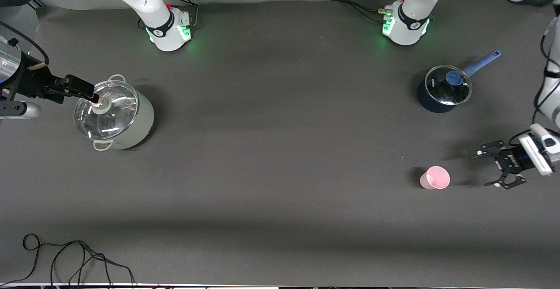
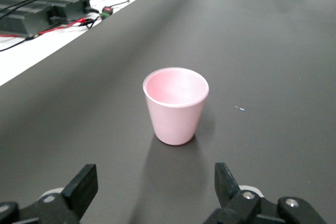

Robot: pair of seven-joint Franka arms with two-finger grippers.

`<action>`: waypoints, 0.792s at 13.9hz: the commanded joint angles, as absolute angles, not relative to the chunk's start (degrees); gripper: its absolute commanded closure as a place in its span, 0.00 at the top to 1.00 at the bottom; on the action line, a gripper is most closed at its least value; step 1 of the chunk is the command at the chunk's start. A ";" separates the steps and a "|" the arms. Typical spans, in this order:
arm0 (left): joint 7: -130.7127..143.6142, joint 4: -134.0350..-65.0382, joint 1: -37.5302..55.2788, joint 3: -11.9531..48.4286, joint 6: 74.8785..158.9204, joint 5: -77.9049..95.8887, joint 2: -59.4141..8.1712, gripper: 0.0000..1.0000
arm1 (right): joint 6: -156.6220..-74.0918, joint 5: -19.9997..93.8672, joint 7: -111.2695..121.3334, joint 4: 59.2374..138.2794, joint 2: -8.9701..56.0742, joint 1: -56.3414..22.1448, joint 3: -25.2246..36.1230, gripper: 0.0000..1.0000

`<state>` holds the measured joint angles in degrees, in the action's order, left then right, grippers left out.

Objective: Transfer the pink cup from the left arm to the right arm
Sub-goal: 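Lower the left gripper and swing it toward the pink cup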

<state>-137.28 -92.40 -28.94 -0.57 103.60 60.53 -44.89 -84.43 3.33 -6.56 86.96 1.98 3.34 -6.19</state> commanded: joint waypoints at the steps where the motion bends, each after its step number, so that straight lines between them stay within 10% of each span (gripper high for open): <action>1: -139.75 -93.16 -29.88 -0.09 101.52 61.96 -45.61 0.99 | -83.94 3.25 -6.06 86.57 2.02 2.81 -5.80 1.00; 11: -152.65 -94.57 -29.53 0.97 98.79 71.62 -53.34 0.99 | -83.94 3.25 -6.06 86.57 2.02 2.81 -5.80 1.00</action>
<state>-149.37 -94.38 -29.54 0.98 98.94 69.16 -52.83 -84.42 3.33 -6.56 86.97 1.98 3.34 -6.19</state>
